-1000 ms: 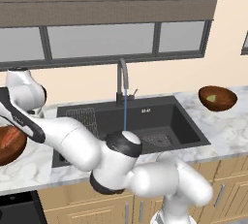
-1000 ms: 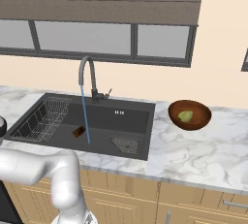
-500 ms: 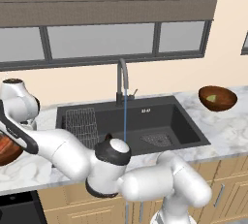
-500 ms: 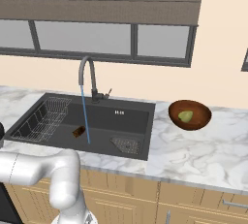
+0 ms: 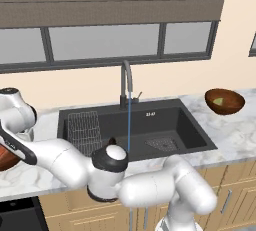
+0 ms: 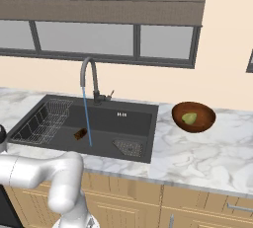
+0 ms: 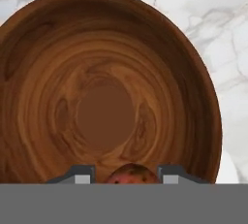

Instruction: Pick the sweet potatos from the sink and place them in one bowl. Place the lemon wedge in the other bowl. Then turn off the sink faucet.

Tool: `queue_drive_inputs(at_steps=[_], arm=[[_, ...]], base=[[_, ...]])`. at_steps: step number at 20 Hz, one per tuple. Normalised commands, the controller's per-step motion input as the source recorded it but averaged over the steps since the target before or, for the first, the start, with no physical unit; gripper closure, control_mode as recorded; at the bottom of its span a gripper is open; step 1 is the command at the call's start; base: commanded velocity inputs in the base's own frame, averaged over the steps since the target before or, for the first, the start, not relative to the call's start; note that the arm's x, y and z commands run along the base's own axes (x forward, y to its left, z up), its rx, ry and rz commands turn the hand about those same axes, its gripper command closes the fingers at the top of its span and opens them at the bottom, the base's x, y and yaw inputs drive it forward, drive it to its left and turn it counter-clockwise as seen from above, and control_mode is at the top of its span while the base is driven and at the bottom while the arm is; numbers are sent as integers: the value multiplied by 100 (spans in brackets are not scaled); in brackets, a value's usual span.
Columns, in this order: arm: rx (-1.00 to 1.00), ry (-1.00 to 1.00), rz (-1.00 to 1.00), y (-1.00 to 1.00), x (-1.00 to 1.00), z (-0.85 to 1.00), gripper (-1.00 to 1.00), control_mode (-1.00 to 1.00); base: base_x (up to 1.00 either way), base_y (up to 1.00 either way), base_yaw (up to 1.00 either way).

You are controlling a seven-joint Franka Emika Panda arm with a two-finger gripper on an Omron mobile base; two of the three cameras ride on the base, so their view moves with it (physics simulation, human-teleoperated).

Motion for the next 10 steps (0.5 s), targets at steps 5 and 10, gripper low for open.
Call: queue_drive_inputs(at_steps=[5, 10], arm=[[0, -3, 0, 10, 15, -18, 100, -100], [0, -3, 0, 1, 11, -4, -100, -100]], base=[[0, 0, 0], [0, 0, 0]])
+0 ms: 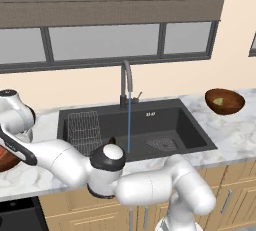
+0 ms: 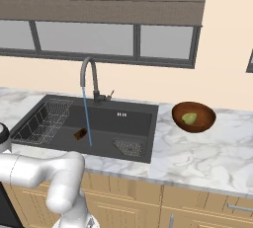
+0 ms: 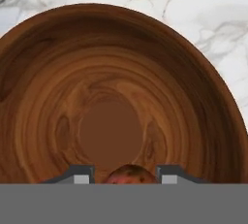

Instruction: Pick the sweet potatos from the sink and place them in one bowl. Place the lemon wedge in the other bowl. Then turn off the sink faucet.

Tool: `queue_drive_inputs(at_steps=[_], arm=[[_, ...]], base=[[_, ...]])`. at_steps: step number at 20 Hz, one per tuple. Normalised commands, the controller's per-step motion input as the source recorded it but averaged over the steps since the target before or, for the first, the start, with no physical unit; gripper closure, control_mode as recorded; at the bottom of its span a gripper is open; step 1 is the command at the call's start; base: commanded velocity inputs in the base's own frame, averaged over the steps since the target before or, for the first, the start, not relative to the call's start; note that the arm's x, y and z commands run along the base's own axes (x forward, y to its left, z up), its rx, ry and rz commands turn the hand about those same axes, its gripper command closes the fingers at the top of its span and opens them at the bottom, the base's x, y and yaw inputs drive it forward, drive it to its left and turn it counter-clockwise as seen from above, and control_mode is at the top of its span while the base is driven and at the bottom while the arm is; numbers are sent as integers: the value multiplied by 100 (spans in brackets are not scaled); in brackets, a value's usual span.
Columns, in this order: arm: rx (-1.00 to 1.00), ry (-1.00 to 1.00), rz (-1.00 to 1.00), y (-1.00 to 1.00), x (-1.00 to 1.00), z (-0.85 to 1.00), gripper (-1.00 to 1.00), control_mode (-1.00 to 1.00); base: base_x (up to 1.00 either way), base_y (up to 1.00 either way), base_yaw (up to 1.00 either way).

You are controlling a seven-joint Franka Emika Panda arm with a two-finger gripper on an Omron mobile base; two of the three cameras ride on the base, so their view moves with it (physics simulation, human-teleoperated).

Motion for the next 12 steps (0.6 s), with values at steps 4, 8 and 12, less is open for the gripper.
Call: queue_drive_inputs(at_steps=[4, 8, 12], arm=[[0, 0, 0, 0, 11, 0, -100, -100], [0, 0, 0, -1, 7, 1, -100, -100], [3, -1, 0, -23, 0, 32, -100, -100]], base=[[0, 0, 0], [0, 0, 0], [0, 0, 0]])
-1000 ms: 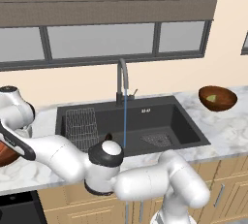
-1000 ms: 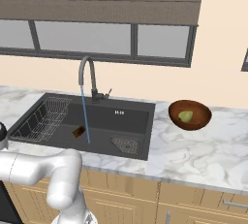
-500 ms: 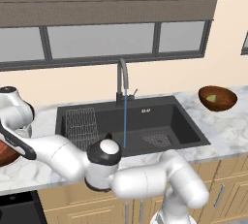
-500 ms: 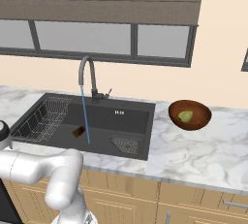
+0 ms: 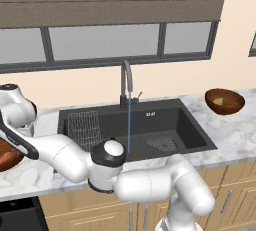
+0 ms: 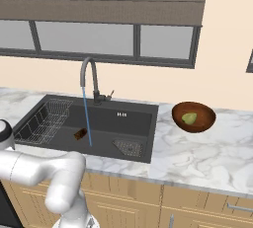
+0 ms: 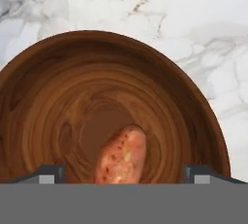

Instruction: Pick the sweet potatos from the sink and place them in one bowl. Place the lemon wedge in the other bowl. Then turn off the sink faucet.

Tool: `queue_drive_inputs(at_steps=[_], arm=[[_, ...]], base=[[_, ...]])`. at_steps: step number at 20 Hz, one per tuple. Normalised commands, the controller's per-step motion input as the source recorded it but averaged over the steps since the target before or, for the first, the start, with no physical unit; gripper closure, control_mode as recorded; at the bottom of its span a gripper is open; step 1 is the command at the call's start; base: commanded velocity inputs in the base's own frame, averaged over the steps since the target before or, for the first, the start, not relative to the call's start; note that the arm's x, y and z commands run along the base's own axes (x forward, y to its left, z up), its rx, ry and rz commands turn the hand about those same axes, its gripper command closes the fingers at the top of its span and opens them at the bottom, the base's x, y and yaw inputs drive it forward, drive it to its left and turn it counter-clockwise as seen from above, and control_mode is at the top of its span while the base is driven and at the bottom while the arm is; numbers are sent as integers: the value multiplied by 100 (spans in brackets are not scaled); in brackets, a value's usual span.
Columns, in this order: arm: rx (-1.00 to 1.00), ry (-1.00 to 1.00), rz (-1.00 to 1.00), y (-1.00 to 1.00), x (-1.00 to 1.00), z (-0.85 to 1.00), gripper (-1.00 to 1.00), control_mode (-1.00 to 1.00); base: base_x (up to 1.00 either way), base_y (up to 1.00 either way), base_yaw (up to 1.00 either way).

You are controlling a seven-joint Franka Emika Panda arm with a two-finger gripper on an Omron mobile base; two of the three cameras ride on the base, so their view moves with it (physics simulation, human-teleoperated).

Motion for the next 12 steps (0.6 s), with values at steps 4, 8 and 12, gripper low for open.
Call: queue_drive_inputs(at_steps=[4, 8, 12], arm=[[7, -1, -4, -67, -3, 85, -100, -100], [3, 0, -5, -100, -28, 38, -100, -100], [0, 0, -3, -100, -62, 0, -100, -100]], base=[[0, 0, 0], [0, 0, 0], [0, 0, 0]])
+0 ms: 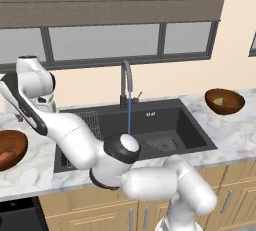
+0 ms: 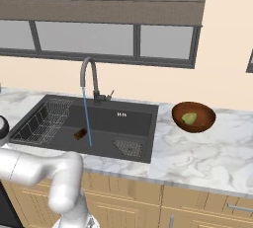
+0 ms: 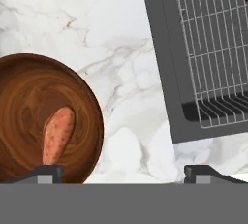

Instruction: Pick the sweet potatos from the sink and place them in one bowl. Place the lemon wedge in the other bowl. Then turn off the sink faucet.

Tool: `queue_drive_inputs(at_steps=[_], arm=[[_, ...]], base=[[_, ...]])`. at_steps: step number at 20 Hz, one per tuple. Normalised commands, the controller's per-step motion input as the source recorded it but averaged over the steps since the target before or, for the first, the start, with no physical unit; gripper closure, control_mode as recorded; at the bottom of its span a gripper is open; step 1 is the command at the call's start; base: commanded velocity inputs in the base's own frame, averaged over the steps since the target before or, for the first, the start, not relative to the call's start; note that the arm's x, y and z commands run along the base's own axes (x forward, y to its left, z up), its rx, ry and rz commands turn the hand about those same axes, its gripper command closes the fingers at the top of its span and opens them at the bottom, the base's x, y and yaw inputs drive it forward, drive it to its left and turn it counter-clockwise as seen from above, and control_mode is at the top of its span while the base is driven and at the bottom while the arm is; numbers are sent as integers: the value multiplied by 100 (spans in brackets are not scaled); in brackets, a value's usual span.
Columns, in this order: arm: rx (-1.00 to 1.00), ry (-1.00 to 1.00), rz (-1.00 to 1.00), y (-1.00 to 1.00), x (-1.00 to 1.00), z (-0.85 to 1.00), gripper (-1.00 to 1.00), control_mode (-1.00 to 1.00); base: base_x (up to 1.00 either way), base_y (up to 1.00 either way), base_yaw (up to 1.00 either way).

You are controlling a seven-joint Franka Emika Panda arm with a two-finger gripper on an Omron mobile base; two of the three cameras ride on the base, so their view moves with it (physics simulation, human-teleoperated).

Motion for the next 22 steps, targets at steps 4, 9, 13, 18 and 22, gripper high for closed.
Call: queue_drive_inputs(at_steps=[4, 9, 13, 18, 22], arm=[[0, 0, 0, -100, -79, 0, -100, -100], [0, 0, 0, -100, -47, 0, -100, -100], [0, 0, -1, -100, -17, -1, -100, -100], [0, 1, -1, -100, -2, -16, -100, -100], [0, 0, 0, -100, 0, -42, -100, -100]], base=[[0, 0, 0], [0, 0, 0], [0, 0, 0], [0, 0, 0], [0, 0, 0]])
